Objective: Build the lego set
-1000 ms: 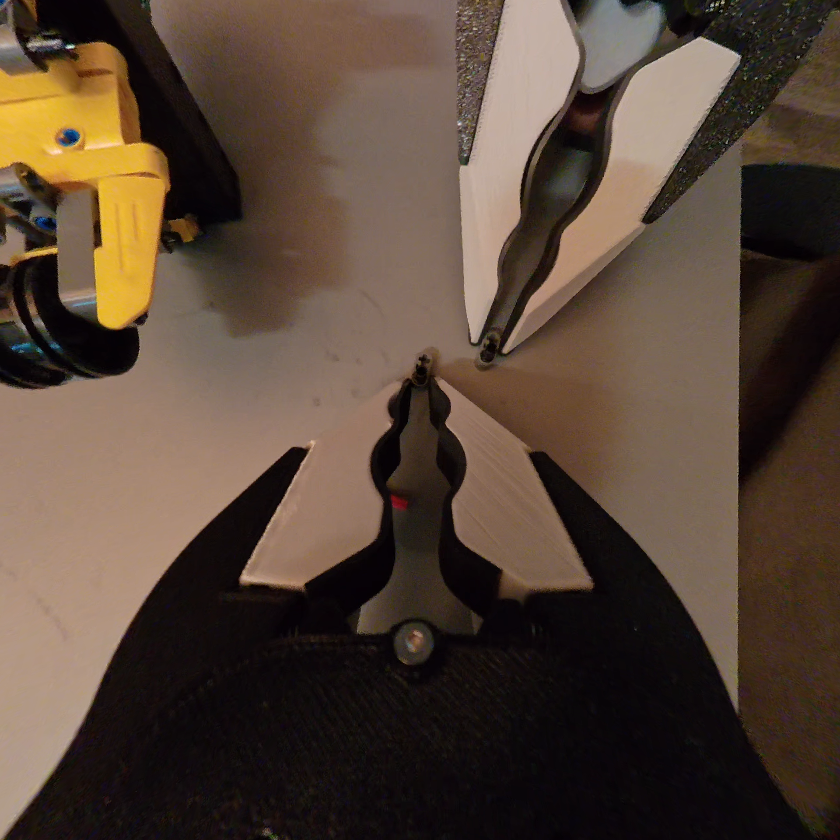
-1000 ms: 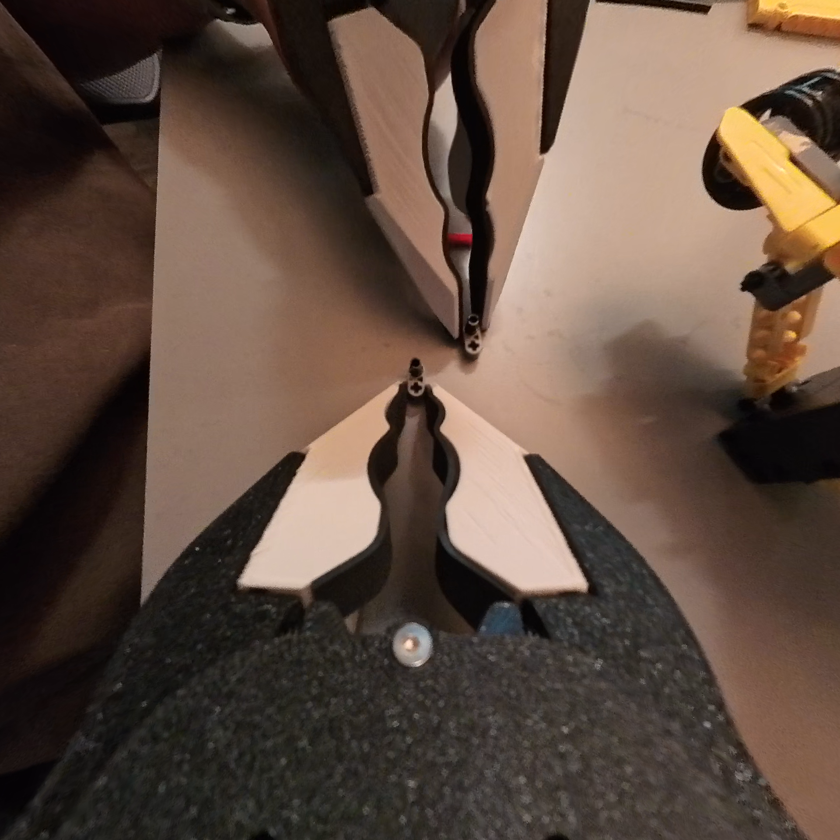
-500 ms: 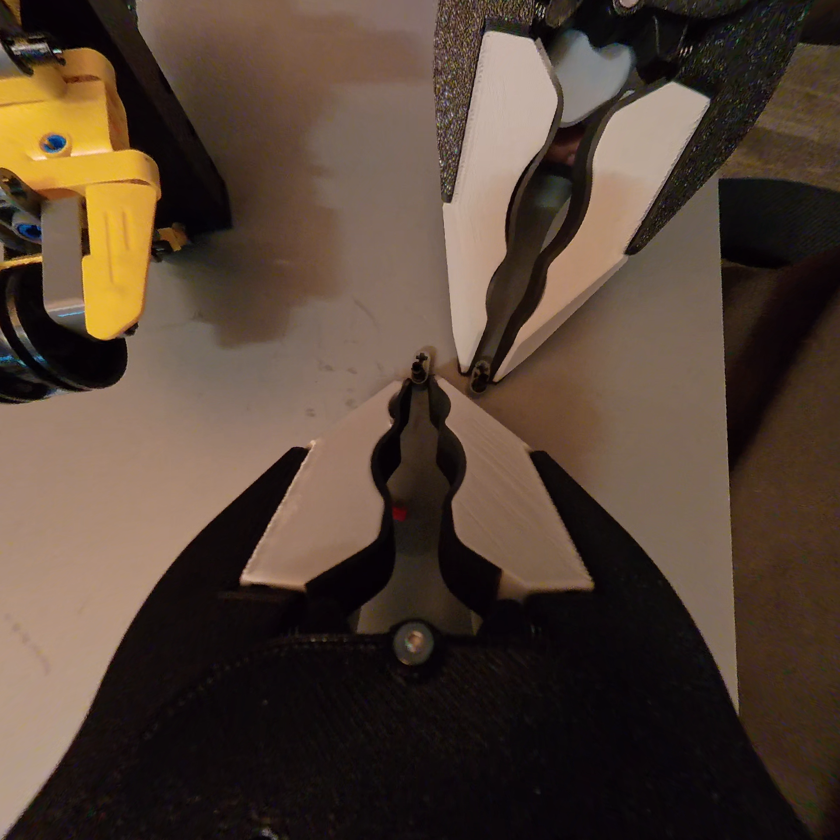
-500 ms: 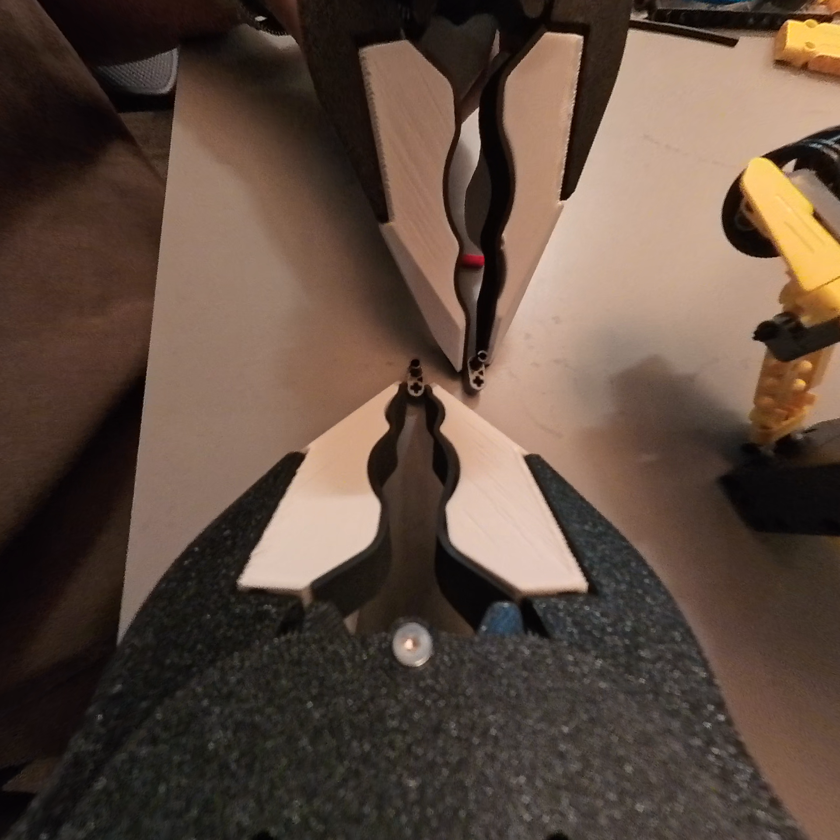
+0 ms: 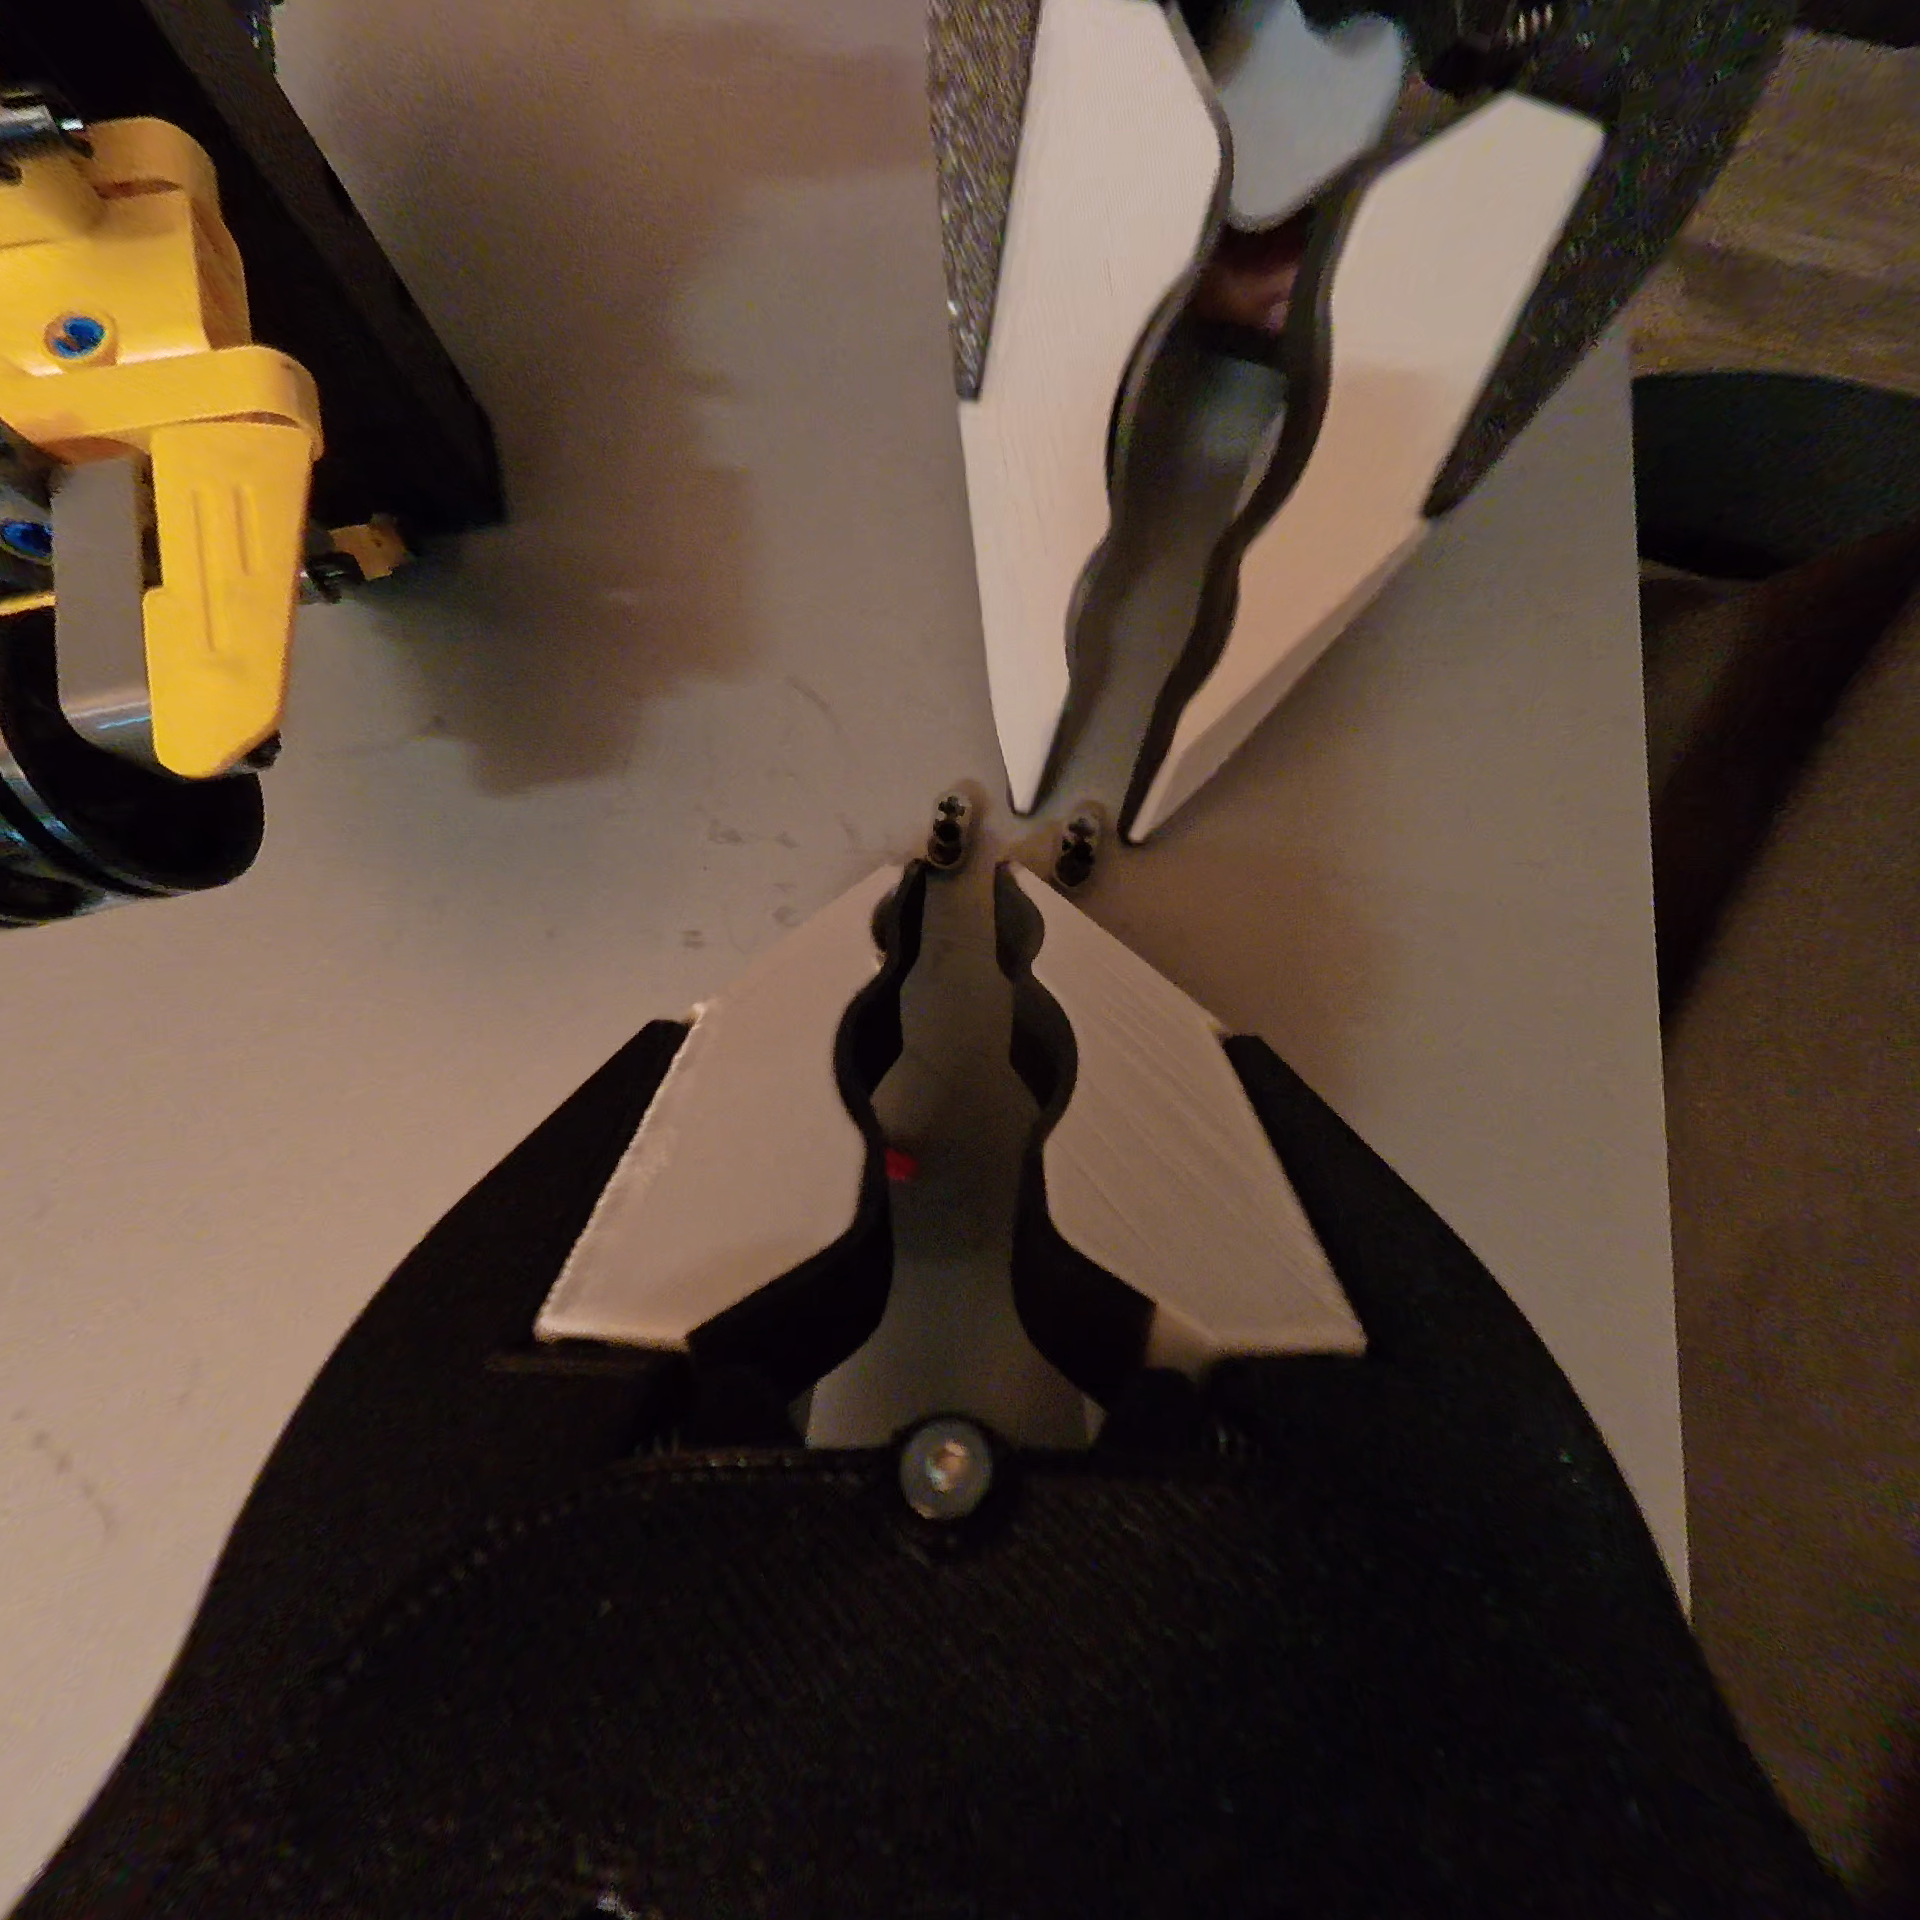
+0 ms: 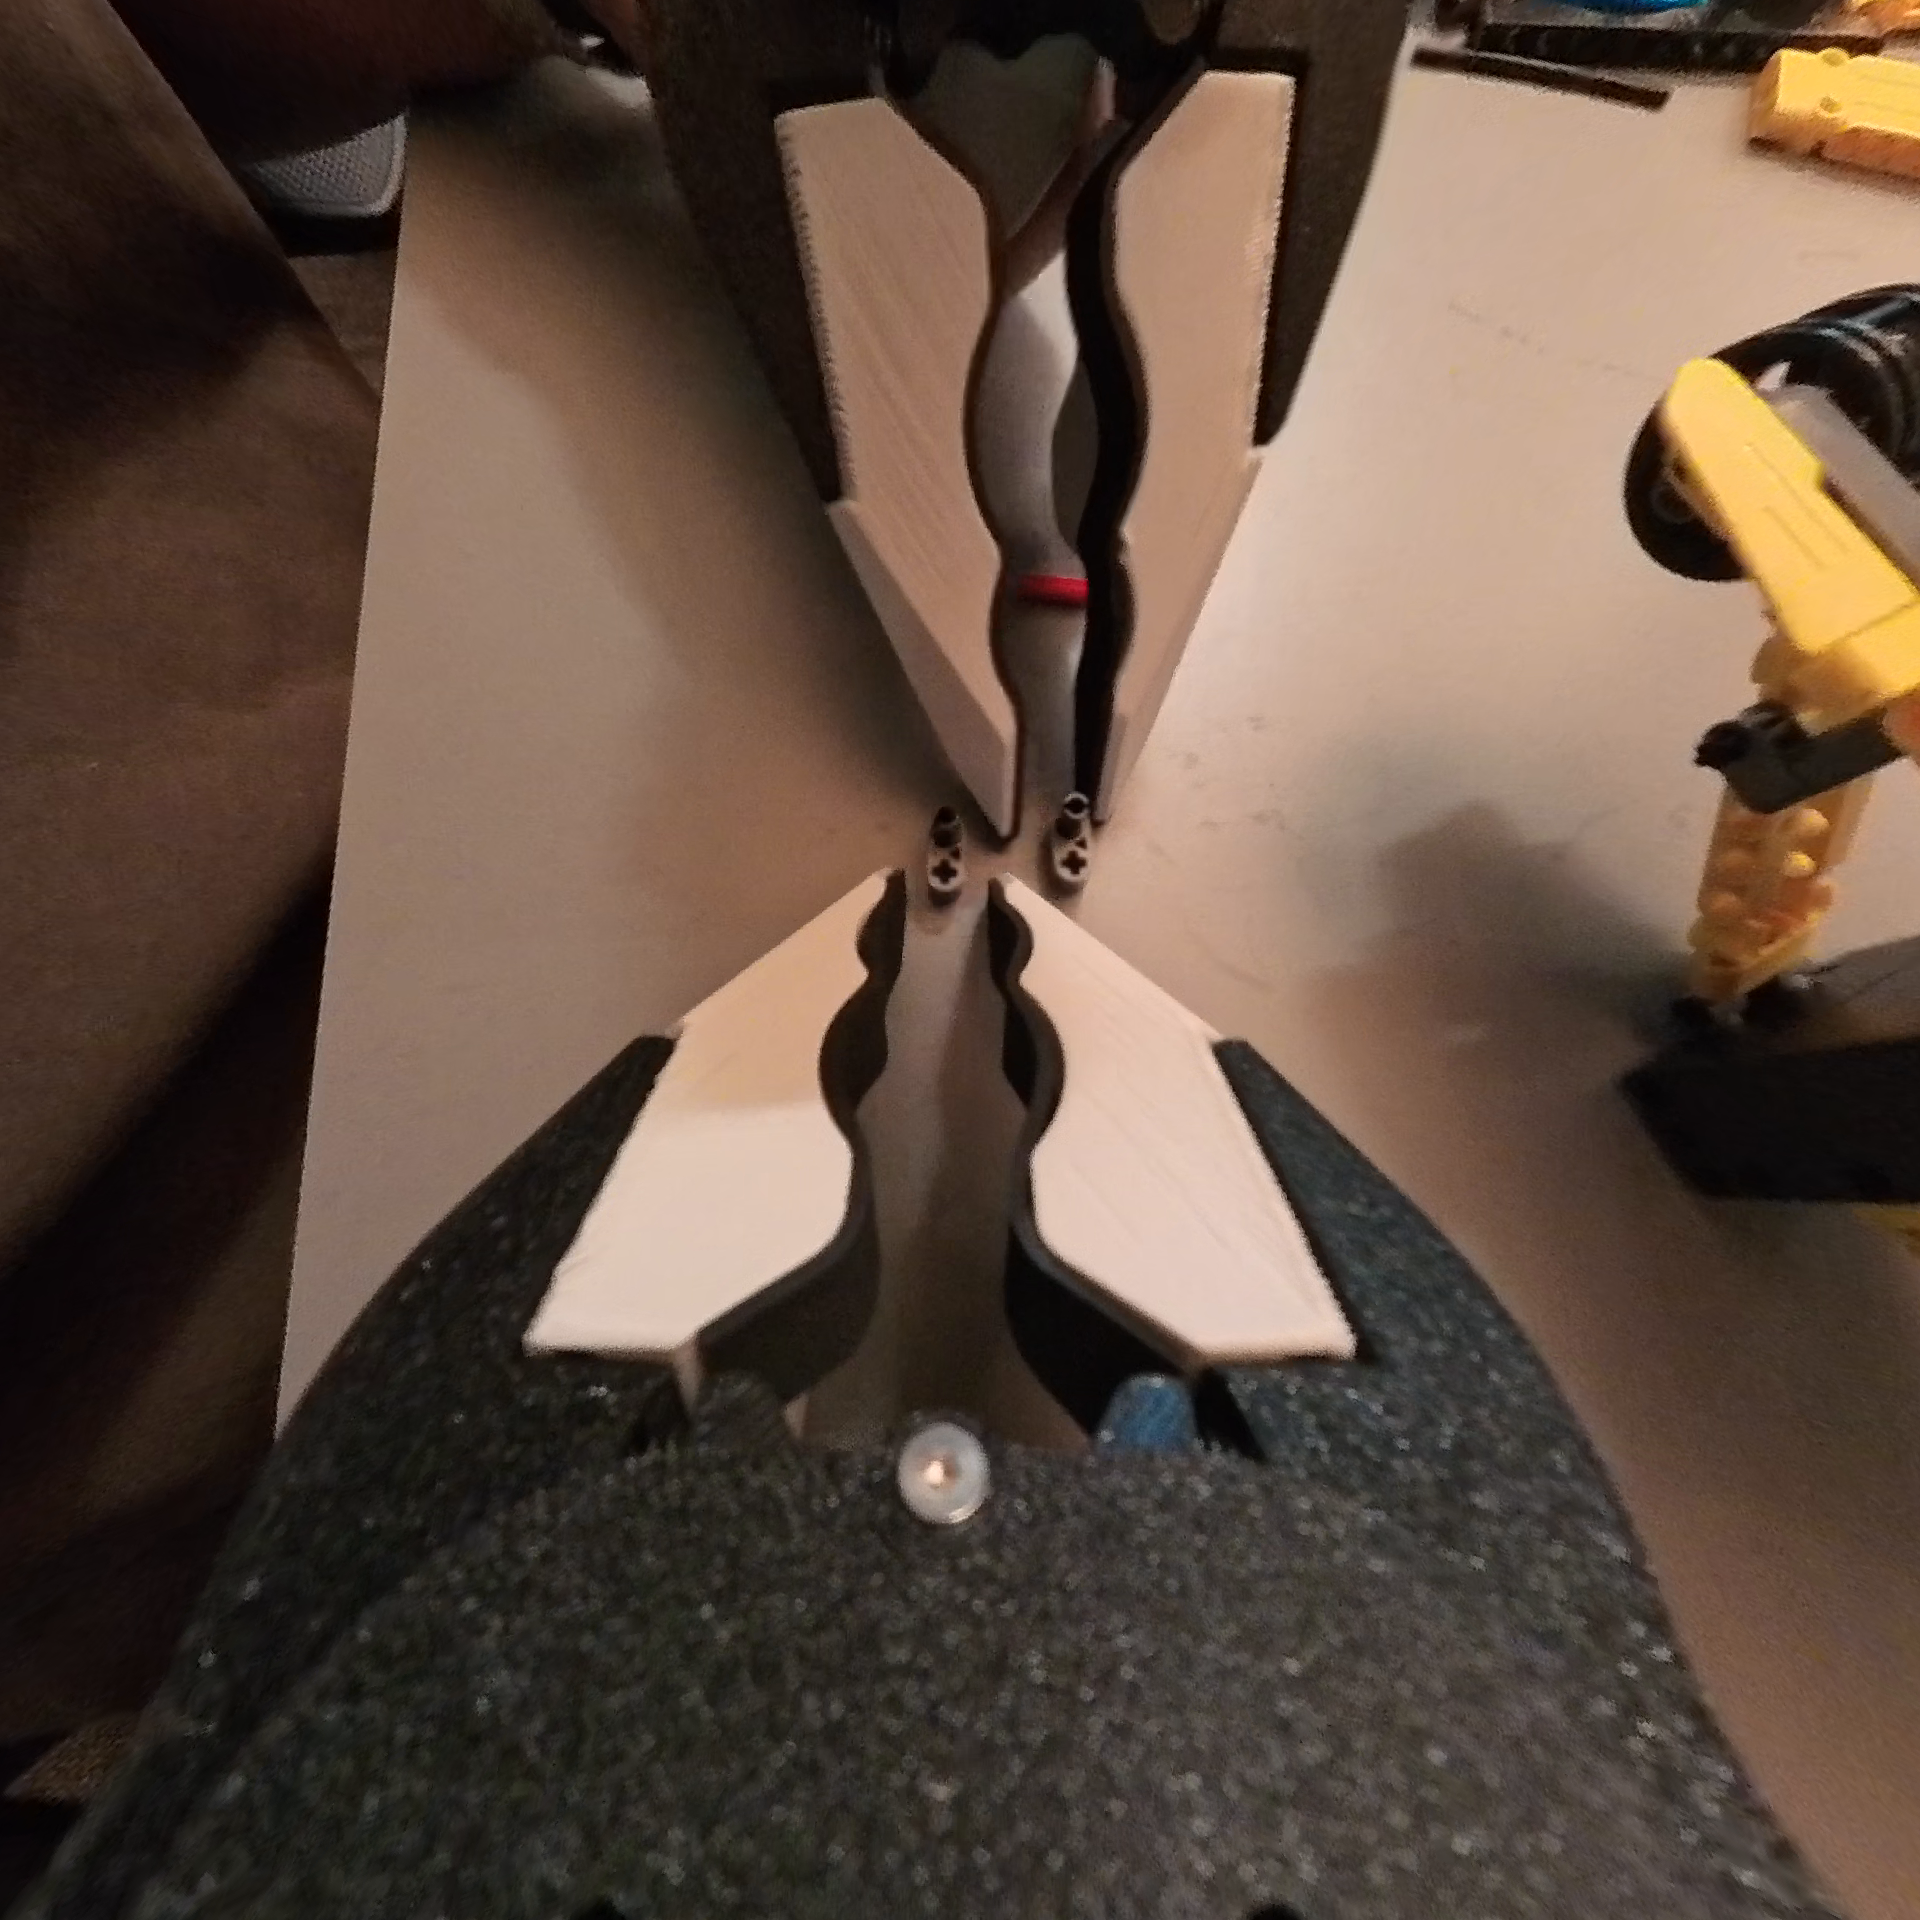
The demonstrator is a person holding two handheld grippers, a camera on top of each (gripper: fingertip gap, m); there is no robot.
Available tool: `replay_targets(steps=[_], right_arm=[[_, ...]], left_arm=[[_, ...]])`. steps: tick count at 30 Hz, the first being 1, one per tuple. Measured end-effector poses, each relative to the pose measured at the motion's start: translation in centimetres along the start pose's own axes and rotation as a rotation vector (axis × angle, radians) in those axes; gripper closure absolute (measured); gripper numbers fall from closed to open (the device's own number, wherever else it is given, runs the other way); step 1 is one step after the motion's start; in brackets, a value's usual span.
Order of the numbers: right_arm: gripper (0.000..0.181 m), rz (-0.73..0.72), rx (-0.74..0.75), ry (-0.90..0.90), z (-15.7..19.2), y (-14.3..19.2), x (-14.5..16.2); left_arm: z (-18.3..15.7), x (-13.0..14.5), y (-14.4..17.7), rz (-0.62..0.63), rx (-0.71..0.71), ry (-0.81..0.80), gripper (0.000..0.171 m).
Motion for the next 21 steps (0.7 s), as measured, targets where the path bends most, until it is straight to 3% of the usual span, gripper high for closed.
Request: replay_targets(steps=[7,11,14,18,21], right_arm=[[0.169,-0.101,0.051,-0.054,-1.8,2.4,0.2],[0.168,-0.162,0.070,0.019,-3.1,2.4,0.6],[0.170,-0.240,0.059,0.076,-4.0,2.7,0.1],[0.170,-0.277,0.064,0.070,-3.6,3.0,0.2],[0.170,-0.309,0.127,0.081,-3.1,3.7,0.3]], left_arm=[[0.7,0.3,1.7,-0.056,-0.018,0.009,0.163],[1.6,0.0,3.6,-0.152,-0.011,0.035,0.170],[2.3,0.1,4.3,-0.151,-0.017,0.002,0.171],[3.3,0.5,4.9,-0.166,-0.071,-0.026,0.171],[3.6,1.0,5.3,-0.199,-0.045,0.042,0.169]])
Point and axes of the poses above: each gripper's, where its closed fingertips meet, y back along the fingers, x out of its underside, z = x × y across the jaws, the point moved 9 cm from there along y, back along the fingers, and after that the axes turned 3 degrees about y, right-handed, at the moved point
